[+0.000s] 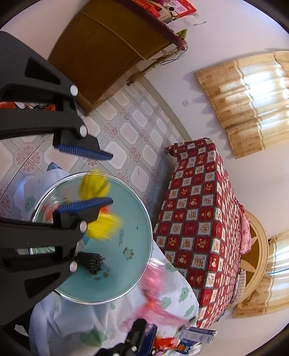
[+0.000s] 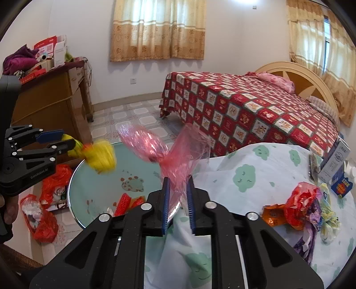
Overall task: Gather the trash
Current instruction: 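Open both tools to drop the pink and yellow bags into the bucket, then grasp the purple wrapper on the table with the right tool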
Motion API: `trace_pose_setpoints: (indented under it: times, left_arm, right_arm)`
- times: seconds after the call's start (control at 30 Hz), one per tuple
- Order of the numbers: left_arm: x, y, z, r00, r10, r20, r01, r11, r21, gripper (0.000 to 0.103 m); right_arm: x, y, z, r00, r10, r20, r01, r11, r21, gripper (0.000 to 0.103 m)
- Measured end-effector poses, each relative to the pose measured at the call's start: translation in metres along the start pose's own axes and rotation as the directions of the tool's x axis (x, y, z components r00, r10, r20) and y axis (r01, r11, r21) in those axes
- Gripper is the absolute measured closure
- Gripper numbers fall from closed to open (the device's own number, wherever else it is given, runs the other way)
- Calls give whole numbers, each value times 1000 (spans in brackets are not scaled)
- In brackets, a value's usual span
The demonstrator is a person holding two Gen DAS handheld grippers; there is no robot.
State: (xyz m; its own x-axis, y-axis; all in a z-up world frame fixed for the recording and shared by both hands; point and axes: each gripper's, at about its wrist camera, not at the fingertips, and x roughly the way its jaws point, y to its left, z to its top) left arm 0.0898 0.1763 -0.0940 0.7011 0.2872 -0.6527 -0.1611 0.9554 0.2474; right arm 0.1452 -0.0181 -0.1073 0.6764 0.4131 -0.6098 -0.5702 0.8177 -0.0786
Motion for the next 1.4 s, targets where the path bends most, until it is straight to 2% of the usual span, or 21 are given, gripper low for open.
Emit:
trace_pose_setpoints:
  times: [0.03,0.13,0.33,0.53,0.67,0.77,0.97,1.0,1.03,1.13,1.23,1.4]
  left_arm:
    - [-1,0,0,1000,-3,1,3,1000,-1,53]
    - [-3,-2,-1,1000,-8,5,8,1000,1,49]
    - [1,-7,-4,1000,-12,-12,12,1000,1,44]
    - [7,-28,-15,998,-37,-45,38,998,41,40]
    - [7,-47,-23,997,-50,-54,54,995,86,39]
    - [5,-54,-26,997,-55,-53,60,992,109,39]
    - [3,-67,-27,996,-72,-58,79,988,134,39]
    - [0,-71,-25,996,-78,-49,84,986,141,39]
    - [-2,-73,-23,996,-81,-42,87,985,146,39]
    - [-8,-86,-17,995,-97,-26,100,981,163,39]
    - [-15,-102,-6,993,-121,-10,121,977,177,39]
    - [-23,-137,14,985,-170,12,165,967,196,39]
  right_arm:
    - [0,1,0,1000,2,0,-2,1000,-2,75]
    - [2,1,-3,1000,5,0,-5,1000,8,65]
    - [-4,-4,-10,1000,-24,6,23,999,33,60]
    - [-34,-41,-33,983,-182,20,178,976,129,55]
    - [-54,-89,-55,948,-318,-26,313,914,257,53]
    - [-58,-109,-62,940,-338,-52,337,889,310,52]
    - [-47,-133,-71,951,-286,-117,309,878,365,50]
    - [-45,-136,-72,953,-273,-129,302,881,365,56]
    - [-43,-138,-73,955,-260,-143,296,885,361,72]
    - [-50,-144,-80,960,-244,-138,278,890,361,93]
    - [-60,-146,-87,962,-254,-102,274,892,359,98]
    - [-92,-152,-97,952,-306,-26,292,877,381,98]
